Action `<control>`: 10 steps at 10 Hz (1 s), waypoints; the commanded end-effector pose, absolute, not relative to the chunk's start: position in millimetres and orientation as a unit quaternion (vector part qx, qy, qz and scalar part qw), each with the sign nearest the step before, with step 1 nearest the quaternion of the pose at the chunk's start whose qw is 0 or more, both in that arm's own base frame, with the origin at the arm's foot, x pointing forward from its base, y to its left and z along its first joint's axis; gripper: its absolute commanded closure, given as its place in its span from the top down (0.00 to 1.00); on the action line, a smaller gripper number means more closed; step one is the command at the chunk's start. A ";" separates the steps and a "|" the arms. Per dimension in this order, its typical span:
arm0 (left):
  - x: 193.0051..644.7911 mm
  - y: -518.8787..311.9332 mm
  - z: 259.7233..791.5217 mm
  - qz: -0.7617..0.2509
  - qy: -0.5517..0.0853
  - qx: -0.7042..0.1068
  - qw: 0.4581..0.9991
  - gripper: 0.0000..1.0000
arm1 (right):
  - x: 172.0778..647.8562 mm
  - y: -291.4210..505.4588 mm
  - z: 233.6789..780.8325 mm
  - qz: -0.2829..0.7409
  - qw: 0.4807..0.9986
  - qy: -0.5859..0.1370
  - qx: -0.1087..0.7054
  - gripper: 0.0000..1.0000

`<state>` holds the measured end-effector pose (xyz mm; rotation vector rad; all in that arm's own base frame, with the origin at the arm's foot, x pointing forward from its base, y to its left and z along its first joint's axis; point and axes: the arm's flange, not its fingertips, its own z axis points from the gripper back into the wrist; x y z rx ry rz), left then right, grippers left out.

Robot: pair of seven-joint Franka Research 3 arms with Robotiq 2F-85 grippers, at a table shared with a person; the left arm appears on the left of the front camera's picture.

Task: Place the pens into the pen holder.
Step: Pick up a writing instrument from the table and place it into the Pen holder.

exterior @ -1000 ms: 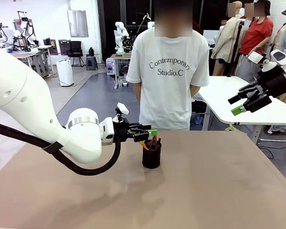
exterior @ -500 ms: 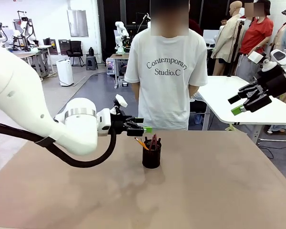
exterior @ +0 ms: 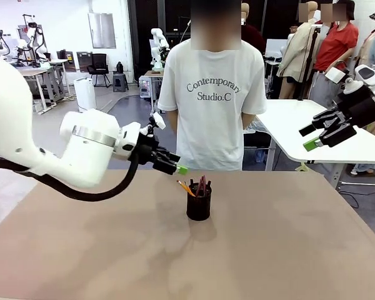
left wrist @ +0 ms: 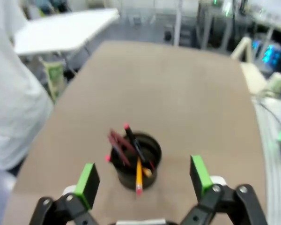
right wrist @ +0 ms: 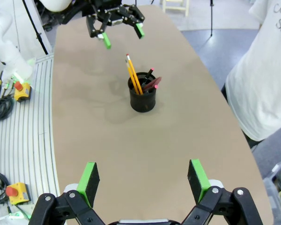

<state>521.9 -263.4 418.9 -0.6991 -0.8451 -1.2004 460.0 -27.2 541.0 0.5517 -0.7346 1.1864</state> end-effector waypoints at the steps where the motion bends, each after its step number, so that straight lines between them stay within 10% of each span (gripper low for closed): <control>1: 522.3 -243.7 448.9 -0.594 -0.314 -0.276 0.687 1.00 | 460.2 -25.1 541.8 0.540 0.732 -0.335 0.243 1.00; 6: 529.0 -182.9 507.7 -0.690 -0.303 -0.267 0.600 1.00 | 460.2 -25.1 541.8 0.540 0.732 -0.335 0.243 1.00; 10: 529.3 -143.3 541.7 -0.666 -0.277 -0.208 0.661 1.00 | 460.2 -25.1 541.8 0.540 0.732 -0.335 0.243 1.00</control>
